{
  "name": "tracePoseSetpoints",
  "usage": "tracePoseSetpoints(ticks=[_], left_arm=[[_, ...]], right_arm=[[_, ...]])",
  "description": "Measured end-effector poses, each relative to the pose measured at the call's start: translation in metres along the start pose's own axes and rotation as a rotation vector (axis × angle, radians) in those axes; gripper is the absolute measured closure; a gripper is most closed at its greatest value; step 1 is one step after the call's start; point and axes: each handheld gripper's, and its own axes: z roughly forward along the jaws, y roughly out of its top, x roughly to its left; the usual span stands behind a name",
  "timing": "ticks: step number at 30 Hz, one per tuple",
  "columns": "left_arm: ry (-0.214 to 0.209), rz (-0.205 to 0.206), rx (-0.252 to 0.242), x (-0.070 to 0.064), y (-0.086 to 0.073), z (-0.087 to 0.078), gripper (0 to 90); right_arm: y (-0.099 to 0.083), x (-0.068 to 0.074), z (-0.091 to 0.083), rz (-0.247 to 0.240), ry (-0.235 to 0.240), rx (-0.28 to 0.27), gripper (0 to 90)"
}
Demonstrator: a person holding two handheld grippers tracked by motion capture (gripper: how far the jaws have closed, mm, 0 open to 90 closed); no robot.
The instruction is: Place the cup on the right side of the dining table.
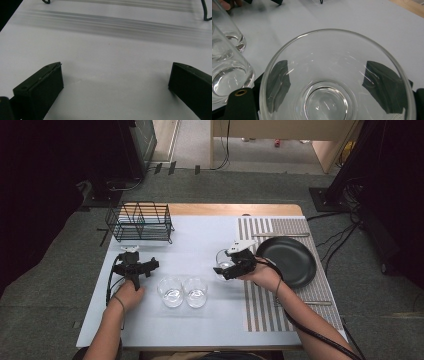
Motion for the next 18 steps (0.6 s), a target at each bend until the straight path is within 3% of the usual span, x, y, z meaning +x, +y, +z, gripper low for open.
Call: tracePoseSetpoints(ticks=[18], left_arm=[[0.0, -0.001, -0.002, -0.0001, -0.0002, -0.0001, 0.0]], right_arm=[[0.0024, -0.0073, 0.0, 0.038, -0.057, -0.011, 19.0]])
